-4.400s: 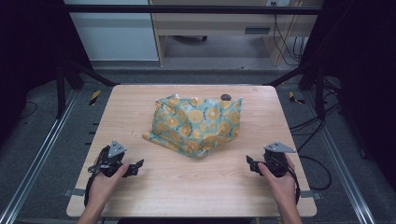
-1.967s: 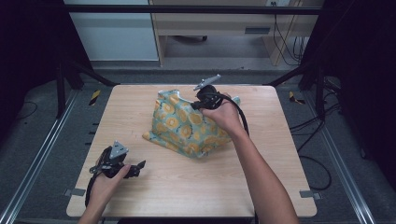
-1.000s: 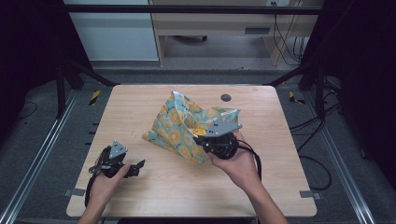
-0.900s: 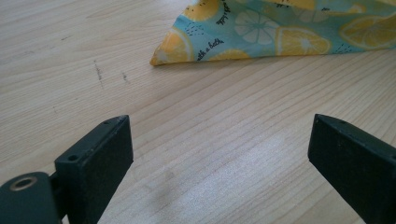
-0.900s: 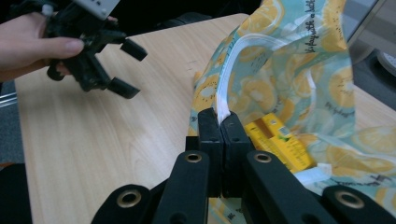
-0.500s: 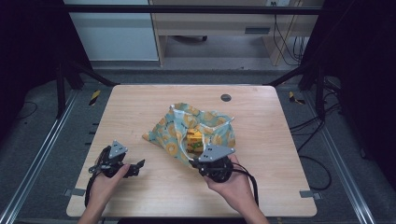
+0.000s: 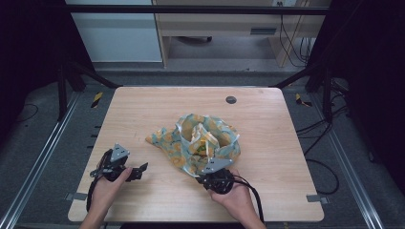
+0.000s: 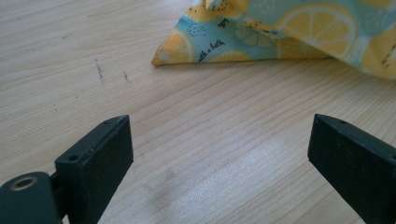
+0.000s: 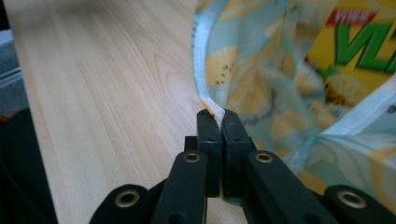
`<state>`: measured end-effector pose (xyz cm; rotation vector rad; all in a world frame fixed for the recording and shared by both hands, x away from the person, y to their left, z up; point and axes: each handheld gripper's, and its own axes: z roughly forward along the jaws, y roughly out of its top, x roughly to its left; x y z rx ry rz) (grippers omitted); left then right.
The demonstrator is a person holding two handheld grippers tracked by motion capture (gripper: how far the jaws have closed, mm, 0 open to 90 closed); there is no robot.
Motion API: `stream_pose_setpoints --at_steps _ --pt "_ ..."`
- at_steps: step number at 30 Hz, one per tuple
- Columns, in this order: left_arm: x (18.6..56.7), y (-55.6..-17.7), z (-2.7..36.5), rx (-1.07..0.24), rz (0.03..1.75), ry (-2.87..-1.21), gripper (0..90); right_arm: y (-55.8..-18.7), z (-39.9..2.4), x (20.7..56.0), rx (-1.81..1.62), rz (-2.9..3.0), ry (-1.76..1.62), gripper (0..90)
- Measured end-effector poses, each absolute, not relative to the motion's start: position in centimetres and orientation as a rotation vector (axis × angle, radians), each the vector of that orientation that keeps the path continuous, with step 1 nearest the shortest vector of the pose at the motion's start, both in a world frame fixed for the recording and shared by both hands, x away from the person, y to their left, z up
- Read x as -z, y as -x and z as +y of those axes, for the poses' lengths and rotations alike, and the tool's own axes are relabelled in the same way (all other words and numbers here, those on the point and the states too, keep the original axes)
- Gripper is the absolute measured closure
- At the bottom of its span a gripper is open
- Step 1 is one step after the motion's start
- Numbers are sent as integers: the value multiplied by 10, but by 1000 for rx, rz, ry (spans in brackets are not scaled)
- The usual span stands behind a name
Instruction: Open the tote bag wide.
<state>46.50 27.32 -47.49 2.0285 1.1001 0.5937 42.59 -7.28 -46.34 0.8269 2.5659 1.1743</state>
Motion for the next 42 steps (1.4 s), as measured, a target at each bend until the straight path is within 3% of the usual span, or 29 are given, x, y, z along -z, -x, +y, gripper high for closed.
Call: stream_pose_setpoints --at_steps 11,18,24,28,42 --pt "471 -464 274 -600 1094 -1998 67 -427 -76 482 -1144 2577 -911 841" --pt "462 -459 272 -628 1066 -1980 69 -424 -79 480 -1163 2540 -908 659" --pt "445 -453 271 -612 1025 -1927 87 -419 -82 468 -1172 2484 -903 479" --pt "428 -453 267 -601 976 -1936 96 -415 -87 455 -1184 2449 -901 416" --pt "357 -487 215 -553 823 -1953 133 -411 -104 408 -1183 2376 -835 326"
